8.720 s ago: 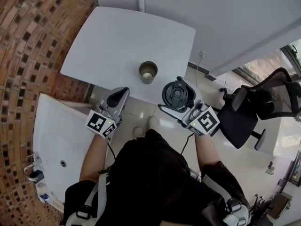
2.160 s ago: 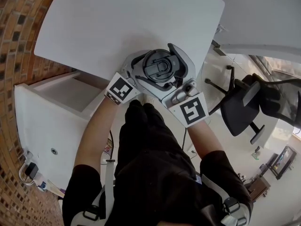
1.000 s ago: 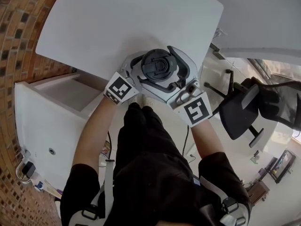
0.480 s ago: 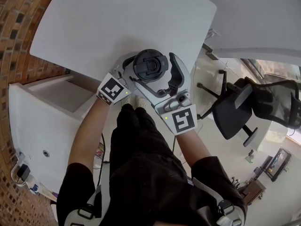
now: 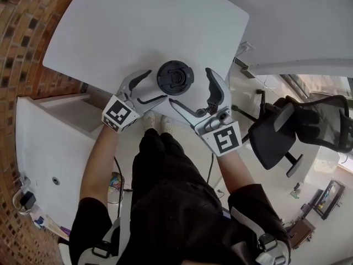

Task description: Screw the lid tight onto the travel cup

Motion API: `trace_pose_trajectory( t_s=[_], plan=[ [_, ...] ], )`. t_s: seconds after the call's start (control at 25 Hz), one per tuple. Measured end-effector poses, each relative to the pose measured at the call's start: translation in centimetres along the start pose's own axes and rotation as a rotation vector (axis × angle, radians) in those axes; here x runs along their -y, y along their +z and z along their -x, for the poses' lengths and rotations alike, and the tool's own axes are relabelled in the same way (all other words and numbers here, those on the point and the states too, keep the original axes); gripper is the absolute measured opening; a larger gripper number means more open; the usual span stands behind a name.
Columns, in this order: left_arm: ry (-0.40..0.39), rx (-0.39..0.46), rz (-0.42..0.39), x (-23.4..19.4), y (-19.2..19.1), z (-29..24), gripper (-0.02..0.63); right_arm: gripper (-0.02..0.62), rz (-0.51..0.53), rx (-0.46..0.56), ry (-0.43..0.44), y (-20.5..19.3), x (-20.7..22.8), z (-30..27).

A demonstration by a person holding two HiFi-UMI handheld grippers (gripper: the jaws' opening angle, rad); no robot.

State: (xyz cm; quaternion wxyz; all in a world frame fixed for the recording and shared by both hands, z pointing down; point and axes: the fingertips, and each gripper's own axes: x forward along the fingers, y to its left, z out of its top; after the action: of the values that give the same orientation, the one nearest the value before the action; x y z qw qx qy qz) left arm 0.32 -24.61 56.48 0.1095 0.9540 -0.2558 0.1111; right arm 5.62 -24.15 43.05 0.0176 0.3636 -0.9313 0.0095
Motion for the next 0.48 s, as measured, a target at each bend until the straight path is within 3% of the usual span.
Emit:
trace_pose_trajectory(
  t_s=[0.12, 0.28, 0.32, 0.44, 0.48],
  plan=[
    [0.054, 0.006, 0.009, -0.1, 1.2, 2.0, 0.397, 0.471, 0.002, 0.011, 0.017, 0.9, 0.0, 0.6],
    [0.099, 0.114, 0.086, 0.9, 5.3, 4.7, 0.385, 0.439, 0.047, 0.017, 0.055, 3.2, -0.9, 1.9],
    [0.117, 0.135, 0.097, 1.4, 6.3, 5.5, 0.352, 0.428, 0.062, 0.019, 0.064, 3.9, -1.3, 2.3],
    [0.195, 0.170, 0.112, 2.6, 8.5, 7.9, 0.031, 0.422, 0.081, 0.025, 0.070, 5.7, -2.5, 4.1],
    [0.213, 0.178, 0.115, 3.0, 9.1, 8.5, 0.002, 0.419, 0.084, 0.029, 0.065, 6.1, -3.0, 4.8]
  ],
)
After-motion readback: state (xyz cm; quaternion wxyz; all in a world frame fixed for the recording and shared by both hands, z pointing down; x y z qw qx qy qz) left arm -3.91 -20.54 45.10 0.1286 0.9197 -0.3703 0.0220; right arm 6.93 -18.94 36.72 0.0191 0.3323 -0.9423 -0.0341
